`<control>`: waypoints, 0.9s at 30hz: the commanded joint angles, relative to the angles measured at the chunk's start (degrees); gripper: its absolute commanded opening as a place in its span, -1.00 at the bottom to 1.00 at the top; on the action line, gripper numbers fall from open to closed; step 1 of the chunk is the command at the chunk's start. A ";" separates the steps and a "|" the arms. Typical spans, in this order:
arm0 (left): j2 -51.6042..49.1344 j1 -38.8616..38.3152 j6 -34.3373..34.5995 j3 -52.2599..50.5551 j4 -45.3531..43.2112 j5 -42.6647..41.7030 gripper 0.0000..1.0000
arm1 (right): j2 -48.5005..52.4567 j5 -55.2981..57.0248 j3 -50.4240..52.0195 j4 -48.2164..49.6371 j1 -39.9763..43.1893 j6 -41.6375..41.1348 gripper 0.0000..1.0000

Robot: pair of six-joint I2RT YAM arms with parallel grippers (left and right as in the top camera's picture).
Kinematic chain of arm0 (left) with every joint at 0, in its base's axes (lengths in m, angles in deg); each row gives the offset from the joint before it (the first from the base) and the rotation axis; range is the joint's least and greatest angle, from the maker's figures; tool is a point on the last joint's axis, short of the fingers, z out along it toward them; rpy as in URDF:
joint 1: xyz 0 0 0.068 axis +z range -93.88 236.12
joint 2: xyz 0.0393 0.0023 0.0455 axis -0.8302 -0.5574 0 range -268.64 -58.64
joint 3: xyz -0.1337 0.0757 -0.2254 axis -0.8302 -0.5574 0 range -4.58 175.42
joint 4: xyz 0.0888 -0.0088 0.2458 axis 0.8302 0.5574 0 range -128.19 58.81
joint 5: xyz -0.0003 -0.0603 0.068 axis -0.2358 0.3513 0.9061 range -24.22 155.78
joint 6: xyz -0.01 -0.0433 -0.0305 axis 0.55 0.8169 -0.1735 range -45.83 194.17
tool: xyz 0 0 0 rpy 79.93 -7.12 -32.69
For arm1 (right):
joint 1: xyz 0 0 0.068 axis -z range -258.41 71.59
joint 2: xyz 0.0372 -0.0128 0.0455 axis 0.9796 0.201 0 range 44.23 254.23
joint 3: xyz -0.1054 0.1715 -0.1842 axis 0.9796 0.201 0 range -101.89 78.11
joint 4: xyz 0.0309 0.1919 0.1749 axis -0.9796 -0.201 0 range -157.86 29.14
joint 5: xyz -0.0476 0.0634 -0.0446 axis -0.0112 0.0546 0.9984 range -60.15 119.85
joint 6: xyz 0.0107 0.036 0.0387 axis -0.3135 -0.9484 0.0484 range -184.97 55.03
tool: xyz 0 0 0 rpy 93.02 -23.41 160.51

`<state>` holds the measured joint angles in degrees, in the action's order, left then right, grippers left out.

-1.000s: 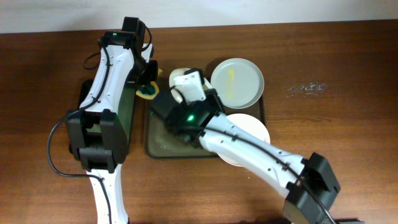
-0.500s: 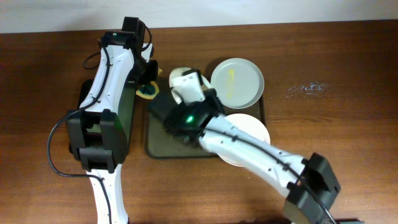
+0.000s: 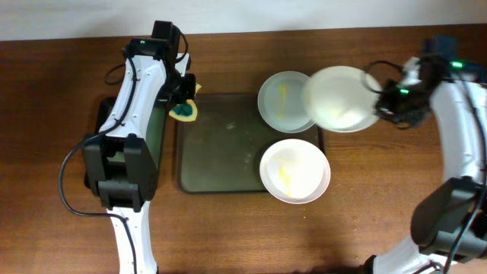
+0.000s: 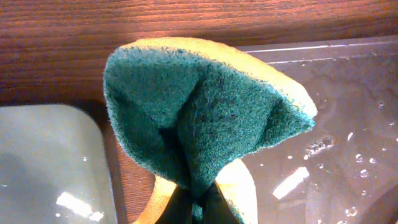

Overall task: Clean dirty plates on tray and stack at the side
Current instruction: 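Carry the plate right and set it on the table with right gripper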

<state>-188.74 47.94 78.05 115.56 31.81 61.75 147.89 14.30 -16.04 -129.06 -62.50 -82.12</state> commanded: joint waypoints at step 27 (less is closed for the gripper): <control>-0.07 -0.33 -0.09 1.64 -0.15 -0.90 -1.00 | -4.83 -3.30 17.07 -2.69 -6.21 9.90 0.22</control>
<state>-188.74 47.57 78.05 115.56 31.79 61.62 143.06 13.27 -1.62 -131.40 -63.55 -74.99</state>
